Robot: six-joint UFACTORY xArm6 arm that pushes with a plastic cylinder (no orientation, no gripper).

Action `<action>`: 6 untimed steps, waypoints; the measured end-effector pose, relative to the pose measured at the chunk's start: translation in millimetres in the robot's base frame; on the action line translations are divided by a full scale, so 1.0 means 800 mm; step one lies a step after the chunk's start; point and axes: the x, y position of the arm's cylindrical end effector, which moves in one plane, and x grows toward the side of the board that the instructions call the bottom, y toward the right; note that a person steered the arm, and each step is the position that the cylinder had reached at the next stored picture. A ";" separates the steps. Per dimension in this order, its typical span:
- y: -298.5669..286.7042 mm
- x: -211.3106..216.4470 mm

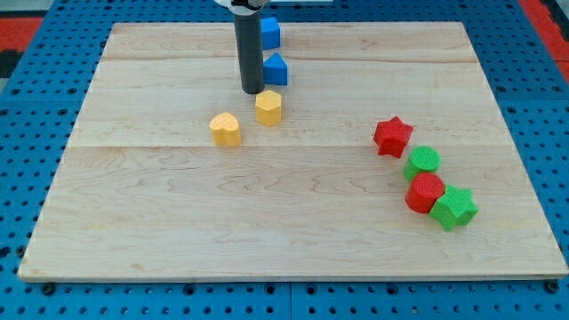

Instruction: Place the blue triangle close to the blue cube

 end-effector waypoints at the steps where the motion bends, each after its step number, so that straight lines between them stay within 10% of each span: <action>1: 0.012 -0.051; 3: 0.006 0.009; 6: 0.030 -0.059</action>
